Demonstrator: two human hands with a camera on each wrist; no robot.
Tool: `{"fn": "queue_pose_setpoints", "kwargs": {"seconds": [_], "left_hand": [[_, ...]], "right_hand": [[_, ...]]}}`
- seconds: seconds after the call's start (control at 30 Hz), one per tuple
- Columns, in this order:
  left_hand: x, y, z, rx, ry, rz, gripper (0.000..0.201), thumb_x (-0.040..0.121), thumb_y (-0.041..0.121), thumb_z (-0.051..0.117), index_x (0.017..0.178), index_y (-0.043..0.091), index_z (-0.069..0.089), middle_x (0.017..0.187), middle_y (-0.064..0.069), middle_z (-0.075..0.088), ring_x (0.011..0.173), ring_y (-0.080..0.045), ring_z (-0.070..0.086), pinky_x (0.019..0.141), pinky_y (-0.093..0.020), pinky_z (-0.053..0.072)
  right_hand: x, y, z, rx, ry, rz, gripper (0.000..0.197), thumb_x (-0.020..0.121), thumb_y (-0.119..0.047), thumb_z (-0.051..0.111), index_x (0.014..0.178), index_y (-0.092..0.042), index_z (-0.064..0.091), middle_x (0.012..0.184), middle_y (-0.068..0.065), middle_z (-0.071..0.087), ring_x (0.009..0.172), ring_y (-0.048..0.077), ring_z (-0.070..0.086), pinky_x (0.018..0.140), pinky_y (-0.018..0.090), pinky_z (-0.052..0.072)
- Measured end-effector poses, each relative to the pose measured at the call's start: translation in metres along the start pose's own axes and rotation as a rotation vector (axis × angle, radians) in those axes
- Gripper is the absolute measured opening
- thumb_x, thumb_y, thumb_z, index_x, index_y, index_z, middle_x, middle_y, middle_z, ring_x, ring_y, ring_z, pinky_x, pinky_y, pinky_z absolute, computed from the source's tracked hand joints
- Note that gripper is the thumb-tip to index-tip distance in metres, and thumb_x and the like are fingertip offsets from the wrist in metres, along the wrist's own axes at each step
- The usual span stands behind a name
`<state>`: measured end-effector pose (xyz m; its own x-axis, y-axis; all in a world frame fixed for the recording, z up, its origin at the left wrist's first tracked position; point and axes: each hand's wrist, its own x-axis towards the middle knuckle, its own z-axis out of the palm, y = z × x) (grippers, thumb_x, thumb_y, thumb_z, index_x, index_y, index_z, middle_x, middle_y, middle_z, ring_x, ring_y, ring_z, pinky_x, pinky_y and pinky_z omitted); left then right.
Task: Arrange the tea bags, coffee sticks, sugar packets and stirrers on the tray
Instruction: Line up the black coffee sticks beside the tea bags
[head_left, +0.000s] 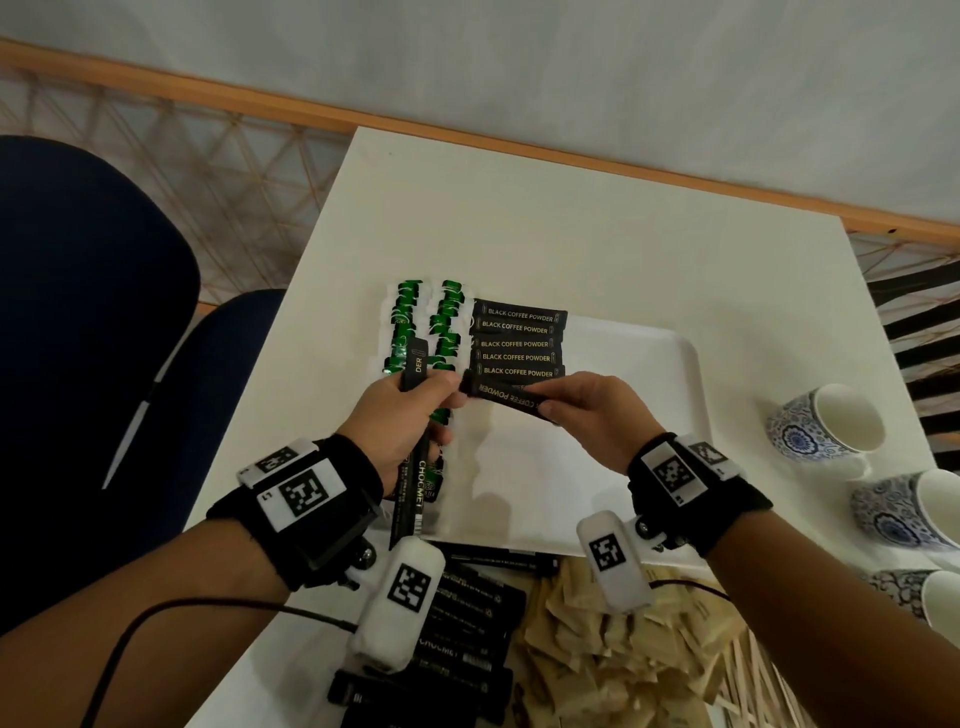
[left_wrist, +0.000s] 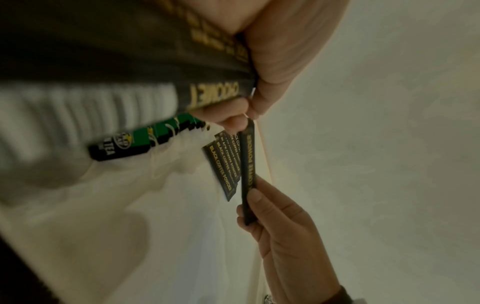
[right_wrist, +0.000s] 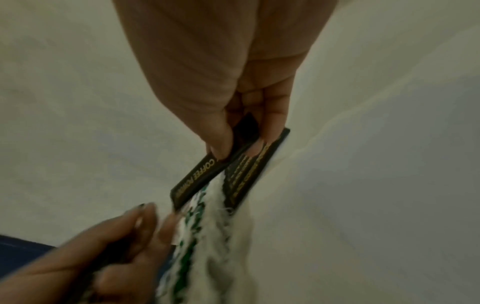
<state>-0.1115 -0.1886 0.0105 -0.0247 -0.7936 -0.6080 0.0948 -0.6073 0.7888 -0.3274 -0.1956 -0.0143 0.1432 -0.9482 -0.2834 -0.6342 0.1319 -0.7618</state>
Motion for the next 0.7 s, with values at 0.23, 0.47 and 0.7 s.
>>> {"fn": "queue_pose_setpoints", "kwargs": {"seconds": [0.23, 0.47, 0.7], "left_hand": [[0.006, 0.006, -0.006, -0.032, 0.043, -0.006, 0.010, 0.091, 0.025, 0.062, 0.095, 0.016, 0.062, 0.078, -0.001, 0.063, 0.049, -0.012, 0.047, 0.040, -0.021, 0.039], [0.006, 0.001, -0.002, 0.084, -0.119, -0.006, 0.027, 0.088, 0.014, 0.067, 0.114, 0.016, 0.063, 0.079, -0.001, 0.056, 0.049, -0.010, 0.050, 0.038, -0.021, 0.039], [-0.001, 0.000, 0.017, 0.213, -0.262, -0.004, 0.015, 0.082, 0.013, 0.072, 0.095, 0.009, 0.066, 0.063, 0.003, 0.063, 0.045, -0.010, 0.048, 0.040, -0.020, 0.040]], "right_hand": [[0.014, 0.011, -0.006, -0.313, 0.028, 0.043, 0.023, 0.089, -0.020, 0.060, 0.107, -0.028, 0.071, 0.098, -0.007, 0.062, 0.090, 0.012, 0.056, 0.080, 0.020, 0.039], [-0.003, -0.012, -0.019, 0.055, 0.012, 0.001, 0.029, 0.083, -0.002, 0.058, 0.080, -0.027, 0.073, 0.074, -0.006, 0.064, 0.058, 0.007, 0.058, 0.060, 0.015, 0.047], [-0.003, -0.037, -0.020, 0.671, 0.084, -0.055, 0.032, 0.084, 0.013, 0.057, 0.101, -0.015, 0.062, 0.069, -0.004, 0.066, 0.055, 0.013, 0.058, 0.057, 0.024, 0.051]]}}
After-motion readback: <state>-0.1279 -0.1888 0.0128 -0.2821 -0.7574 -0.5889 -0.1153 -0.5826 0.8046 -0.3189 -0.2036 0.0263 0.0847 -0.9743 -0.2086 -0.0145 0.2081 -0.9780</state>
